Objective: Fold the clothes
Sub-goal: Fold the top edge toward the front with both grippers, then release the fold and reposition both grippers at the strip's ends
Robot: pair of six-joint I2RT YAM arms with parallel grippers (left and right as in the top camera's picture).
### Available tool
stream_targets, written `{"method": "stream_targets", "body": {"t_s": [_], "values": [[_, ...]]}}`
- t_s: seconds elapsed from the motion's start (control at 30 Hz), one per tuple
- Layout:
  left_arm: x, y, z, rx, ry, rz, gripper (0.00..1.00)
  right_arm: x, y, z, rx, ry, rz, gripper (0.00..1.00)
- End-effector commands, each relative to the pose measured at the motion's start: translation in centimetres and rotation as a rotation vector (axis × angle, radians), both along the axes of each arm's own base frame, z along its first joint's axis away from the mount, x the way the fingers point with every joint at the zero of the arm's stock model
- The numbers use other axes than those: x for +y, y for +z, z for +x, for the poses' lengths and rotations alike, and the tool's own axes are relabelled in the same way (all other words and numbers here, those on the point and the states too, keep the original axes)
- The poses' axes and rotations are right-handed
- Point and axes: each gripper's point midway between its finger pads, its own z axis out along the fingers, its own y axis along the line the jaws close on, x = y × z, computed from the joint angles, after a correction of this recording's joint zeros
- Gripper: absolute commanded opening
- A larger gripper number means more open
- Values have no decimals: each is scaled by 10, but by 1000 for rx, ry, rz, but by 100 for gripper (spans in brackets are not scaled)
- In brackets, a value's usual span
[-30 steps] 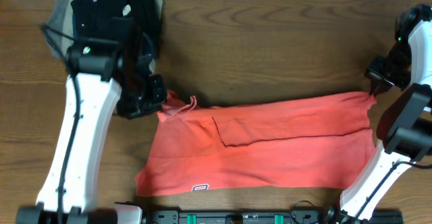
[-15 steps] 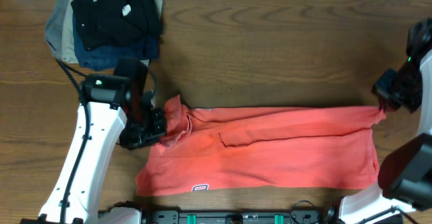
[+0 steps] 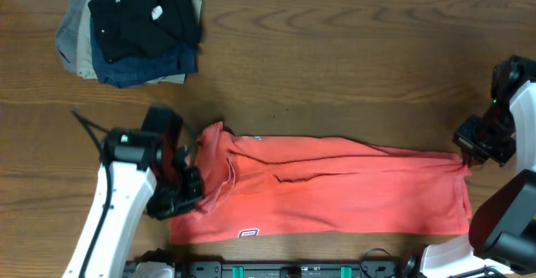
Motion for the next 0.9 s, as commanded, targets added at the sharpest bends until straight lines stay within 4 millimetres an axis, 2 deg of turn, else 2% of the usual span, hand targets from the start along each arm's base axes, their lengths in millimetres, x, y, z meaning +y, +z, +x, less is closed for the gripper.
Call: {"method": "stream_targets", "body": {"t_s": [0.0, 0.13, 0.3, 0.53, 0.7, 0.77, 0.87], "values": [[3, -2, -7, -9, 28, 11, 6, -20, 6, -12, -4, -94, -61, 1], [3, -2, -8, -15, 27, 14, 6, -35, 6, -21, -5, -175, -63, 1], [10, -3, -9, -10, 28, 53, 6, -42, 6, -27, -6, -213, -57, 1], [9, -1, -20, 42, 55, 50, 6, -39, 5, -24, -13, -205, -51, 1], [9, 0, -27, 70, 56, 47, 6, -30, 5, -21, 1, -168, -44, 1], [8, 0, -31, 86, 56, 46, 8, -23, 5, -19, 1, -139, -23, 6], [7, 0, -37, 113, 53, 35, 13, -13, 4, -14, -9, -85, 15, 22]]}}
